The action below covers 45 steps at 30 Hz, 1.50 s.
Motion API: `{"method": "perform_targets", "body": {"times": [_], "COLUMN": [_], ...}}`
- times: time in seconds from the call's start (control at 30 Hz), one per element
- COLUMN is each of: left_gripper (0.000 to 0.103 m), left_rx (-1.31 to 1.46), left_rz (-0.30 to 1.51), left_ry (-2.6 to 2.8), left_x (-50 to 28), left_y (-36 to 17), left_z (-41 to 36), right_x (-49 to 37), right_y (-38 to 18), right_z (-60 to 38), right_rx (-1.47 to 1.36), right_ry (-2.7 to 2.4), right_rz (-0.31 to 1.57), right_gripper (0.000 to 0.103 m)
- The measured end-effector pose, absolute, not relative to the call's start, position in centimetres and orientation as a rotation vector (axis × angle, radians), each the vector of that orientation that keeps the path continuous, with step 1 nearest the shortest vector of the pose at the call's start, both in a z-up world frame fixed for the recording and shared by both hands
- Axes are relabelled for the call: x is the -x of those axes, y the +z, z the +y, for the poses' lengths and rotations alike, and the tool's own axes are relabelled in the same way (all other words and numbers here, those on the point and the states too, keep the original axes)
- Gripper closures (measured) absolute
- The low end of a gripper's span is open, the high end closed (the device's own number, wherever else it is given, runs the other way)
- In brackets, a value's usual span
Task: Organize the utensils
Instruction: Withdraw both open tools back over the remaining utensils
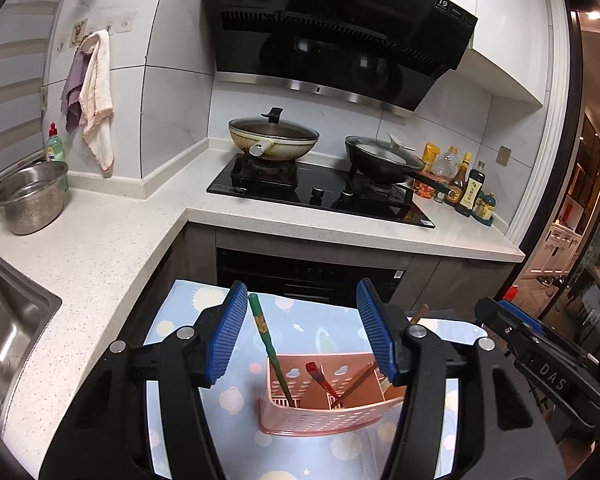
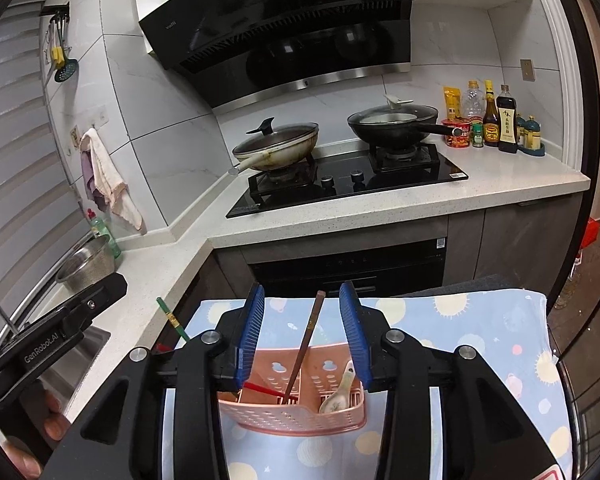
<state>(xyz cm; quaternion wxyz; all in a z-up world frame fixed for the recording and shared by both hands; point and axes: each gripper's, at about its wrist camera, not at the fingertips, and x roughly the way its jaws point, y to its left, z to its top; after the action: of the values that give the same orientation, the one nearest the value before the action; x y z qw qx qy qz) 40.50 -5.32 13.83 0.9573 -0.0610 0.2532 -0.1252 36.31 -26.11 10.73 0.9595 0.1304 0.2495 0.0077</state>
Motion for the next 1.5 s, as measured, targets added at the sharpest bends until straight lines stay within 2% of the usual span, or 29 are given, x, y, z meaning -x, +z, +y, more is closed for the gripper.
{"method": "perform_targets", "body": {"times": [0.27, 0.5, 1.03, 1.5], "left_gripper": [0.049, 0.049, 0.049, 0.049], "left_rx": [0.100, 0.062, 0.006, -0.045], "left_rz": [0.517, 0.563, 0.783, 0.919], "left_ry": [-0.241, -0.226, -0.196, -0.193], "left_x": [-37.6, -33.2, -19.1, -12.1], "left_y": [14.0, 11.7, 0.1, -6.4], "left_z": [-4.5, -3.5, -1.6, -1.9], "right_x": [-32.7, -26.8, -10.9, -5.7], "right_y": [9.7, 6.4, -5.0, -10.7], "right_z": [-25.5, -25.0, -22.7, -20.3], "right_rx": [-0.240, -0.221, -0.223, -0.183], "right_ry": [0.021, 0.025, 0.019, 0.047], "right_rz": [0.543, 0.625, 0.872, 1.003], "right_gripper": [0.064, 0.064, 0.064, 0.066]}}
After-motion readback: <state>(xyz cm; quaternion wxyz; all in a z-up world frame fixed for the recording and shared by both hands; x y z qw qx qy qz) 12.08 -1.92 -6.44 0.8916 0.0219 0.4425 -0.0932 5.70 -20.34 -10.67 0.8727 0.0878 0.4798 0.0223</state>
